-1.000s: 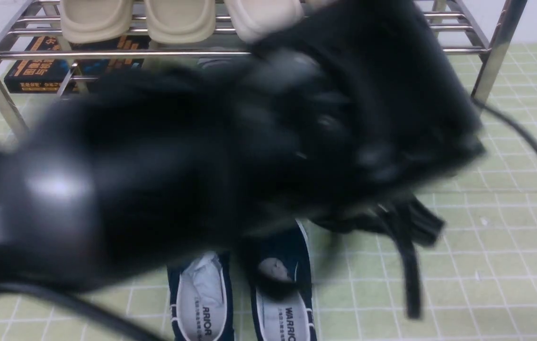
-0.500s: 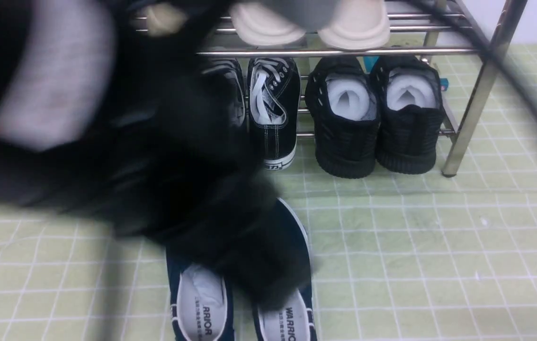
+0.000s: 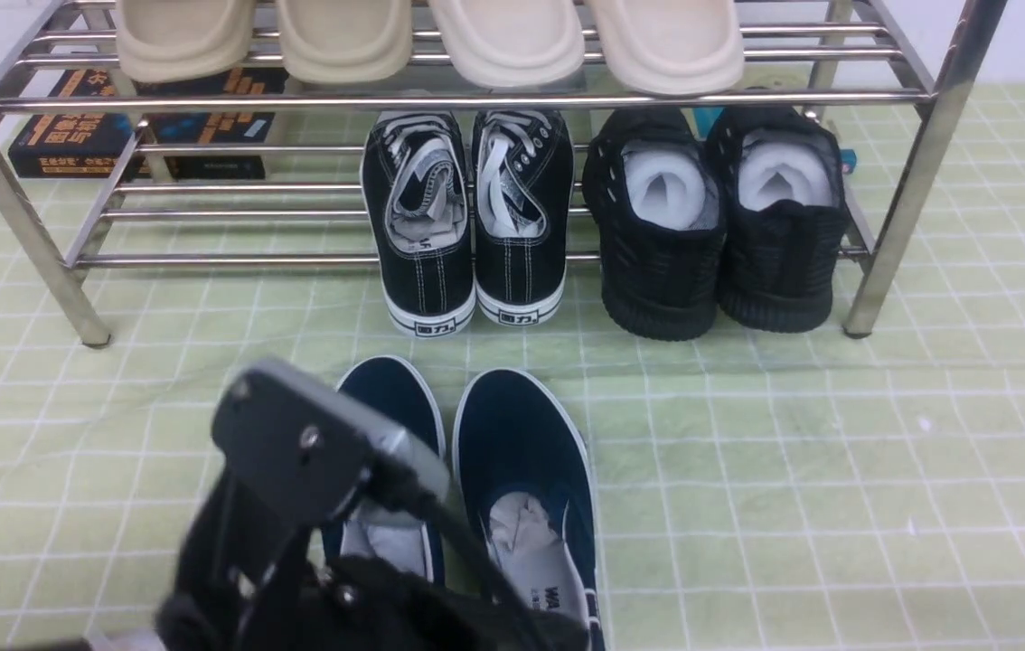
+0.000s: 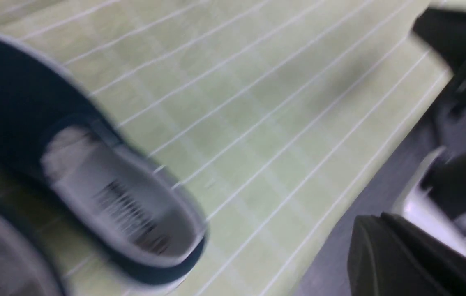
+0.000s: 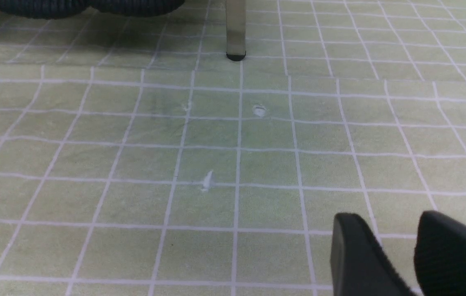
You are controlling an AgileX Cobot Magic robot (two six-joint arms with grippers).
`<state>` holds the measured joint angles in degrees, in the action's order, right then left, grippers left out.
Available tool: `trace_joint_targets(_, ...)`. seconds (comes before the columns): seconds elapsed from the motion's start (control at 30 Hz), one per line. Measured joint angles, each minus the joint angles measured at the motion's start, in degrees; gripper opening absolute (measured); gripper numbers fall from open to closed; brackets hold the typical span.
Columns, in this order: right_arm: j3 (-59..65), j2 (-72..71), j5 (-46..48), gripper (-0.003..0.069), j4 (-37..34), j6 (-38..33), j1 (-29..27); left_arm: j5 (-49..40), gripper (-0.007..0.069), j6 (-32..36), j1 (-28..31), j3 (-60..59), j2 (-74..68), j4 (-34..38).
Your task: Take the shoes off the shelf with your hand from the green coffee tablecloth.
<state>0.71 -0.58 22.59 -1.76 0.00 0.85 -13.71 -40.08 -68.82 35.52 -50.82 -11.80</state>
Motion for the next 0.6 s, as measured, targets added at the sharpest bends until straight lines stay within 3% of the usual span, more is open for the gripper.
trace_joint_targets(0.1, 0.0, 0.0, 0.0, 0.0239, 0.0, 0.0, 0.0, 10.2, 0.0022, -2.6, 0.0, -4.3, 0.0, -0.5)
trace_joint_targets(0.6, 0.0, 0.0, 0.0, 0.0239, 0.0, 0.0, 0.0, 11.3, 0.0037, -3.3, 0.0, -6.1, 0.2, -1.0)
